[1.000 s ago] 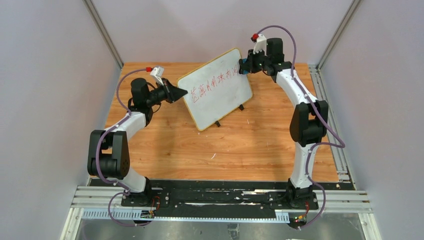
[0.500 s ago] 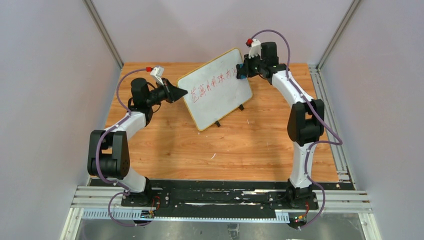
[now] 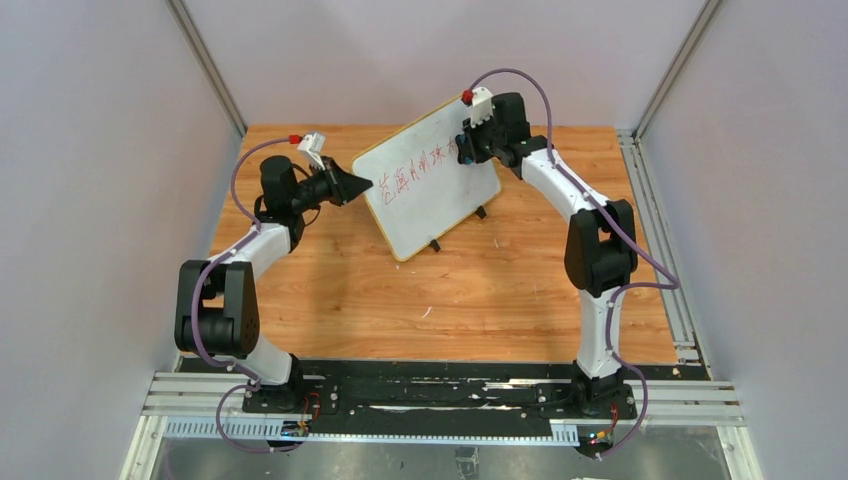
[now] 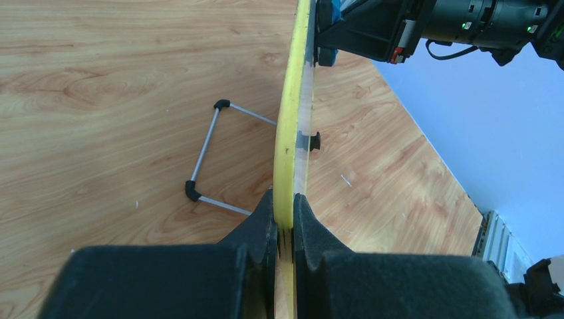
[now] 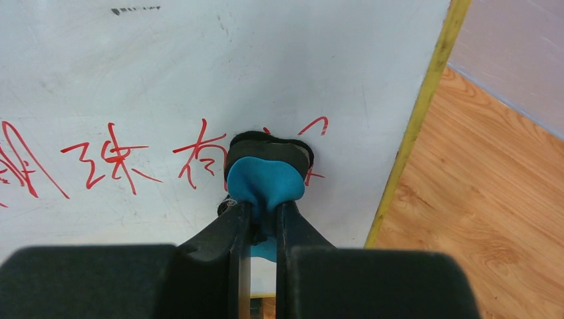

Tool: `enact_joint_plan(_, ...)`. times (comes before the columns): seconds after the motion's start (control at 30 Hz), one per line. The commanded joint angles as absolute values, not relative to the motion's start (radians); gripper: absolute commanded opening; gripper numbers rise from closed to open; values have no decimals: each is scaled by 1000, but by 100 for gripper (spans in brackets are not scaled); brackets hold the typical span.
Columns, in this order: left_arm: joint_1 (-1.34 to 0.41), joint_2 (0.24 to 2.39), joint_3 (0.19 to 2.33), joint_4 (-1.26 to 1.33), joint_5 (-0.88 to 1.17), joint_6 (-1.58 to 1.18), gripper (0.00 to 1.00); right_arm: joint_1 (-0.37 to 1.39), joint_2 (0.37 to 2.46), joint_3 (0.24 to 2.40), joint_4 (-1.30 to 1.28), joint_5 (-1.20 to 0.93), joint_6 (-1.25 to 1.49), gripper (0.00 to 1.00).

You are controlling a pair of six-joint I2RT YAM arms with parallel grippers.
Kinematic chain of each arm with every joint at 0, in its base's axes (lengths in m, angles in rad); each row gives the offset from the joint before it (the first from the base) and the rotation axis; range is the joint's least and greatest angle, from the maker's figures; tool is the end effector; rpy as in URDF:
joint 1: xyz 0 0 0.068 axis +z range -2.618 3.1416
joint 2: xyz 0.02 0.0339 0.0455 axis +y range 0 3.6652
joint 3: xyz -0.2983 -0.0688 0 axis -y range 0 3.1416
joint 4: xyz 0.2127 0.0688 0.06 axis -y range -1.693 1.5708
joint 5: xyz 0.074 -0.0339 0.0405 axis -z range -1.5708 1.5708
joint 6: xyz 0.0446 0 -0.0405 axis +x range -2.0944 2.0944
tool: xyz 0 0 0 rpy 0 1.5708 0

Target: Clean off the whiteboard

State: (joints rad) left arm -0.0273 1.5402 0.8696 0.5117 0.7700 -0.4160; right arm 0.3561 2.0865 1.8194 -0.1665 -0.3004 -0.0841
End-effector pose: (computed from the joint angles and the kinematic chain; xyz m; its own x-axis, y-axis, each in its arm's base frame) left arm 0.3185 -0.0398 0.3097 -0.4303 -0.2785 -0.8587 0.5825 0.6410 -0.4998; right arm 0.4583 0.1846 0.3257 -0.3433 -0.2133 -0.9147 -0.6157 0.7865 0.0477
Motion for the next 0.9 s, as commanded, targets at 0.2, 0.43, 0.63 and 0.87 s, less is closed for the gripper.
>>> enact_joint_plan(0.2, -23, 1566, 874, 445, 720, -219, 0, 346, 2120, 1874, -212, -263, -140, 1)
enact_joint_plan(0.43, -23, 1577, 883, 433, 735, -208, 0, 276, 2158, 1964, -228, -274, -131, 1)
enact_joint_plan(0.63, -23, 1580, 885, 426, 740, -201, 0, 254, 2194, 2033, -244, -283, -125, 1)
enact_joint_plan(0.87, -23, 1585, 888, 420, 740, -198, 0, 273, 2169, 1990, -218, -328, -99, 1)
